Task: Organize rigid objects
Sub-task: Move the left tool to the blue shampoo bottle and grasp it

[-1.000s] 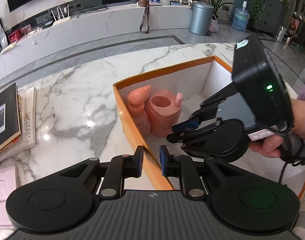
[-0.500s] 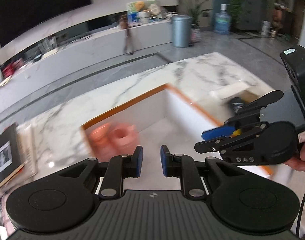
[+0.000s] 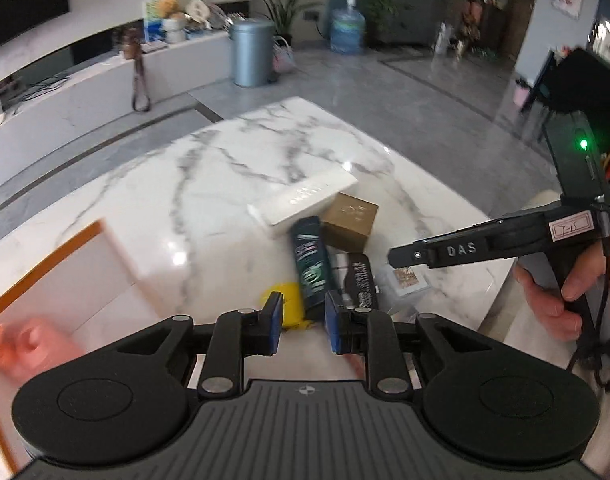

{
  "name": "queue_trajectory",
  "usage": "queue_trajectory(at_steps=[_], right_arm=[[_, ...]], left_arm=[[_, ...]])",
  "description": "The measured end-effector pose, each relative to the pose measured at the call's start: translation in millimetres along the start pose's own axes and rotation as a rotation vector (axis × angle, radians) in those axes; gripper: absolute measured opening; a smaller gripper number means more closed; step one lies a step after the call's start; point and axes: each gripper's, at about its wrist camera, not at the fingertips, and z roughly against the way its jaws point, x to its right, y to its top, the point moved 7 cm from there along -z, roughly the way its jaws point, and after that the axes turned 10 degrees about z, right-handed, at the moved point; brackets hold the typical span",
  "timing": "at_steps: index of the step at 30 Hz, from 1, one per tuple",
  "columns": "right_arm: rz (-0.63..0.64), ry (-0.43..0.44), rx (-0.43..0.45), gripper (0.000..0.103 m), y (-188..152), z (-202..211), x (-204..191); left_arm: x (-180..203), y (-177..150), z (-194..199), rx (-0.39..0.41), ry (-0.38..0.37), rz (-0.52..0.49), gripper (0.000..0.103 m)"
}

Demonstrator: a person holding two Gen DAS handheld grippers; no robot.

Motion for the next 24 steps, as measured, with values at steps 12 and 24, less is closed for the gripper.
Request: queue_trajectory(at_steps=[12, 24], right_arm=[[-0.109, -0.023, 0.039, 0.033, 3.4, -50.4, 45.1], [-0.159, 0.023, 0.030, 0.032, 4.4, -73.4, 61.1]], left_arm=[[30.3, 17.0, -137.6, -0.181, 0.078, -0.105, 0.043], [25.5, 22.2, -184.9, -0.305, 0.153, -0.098, 0.043]])
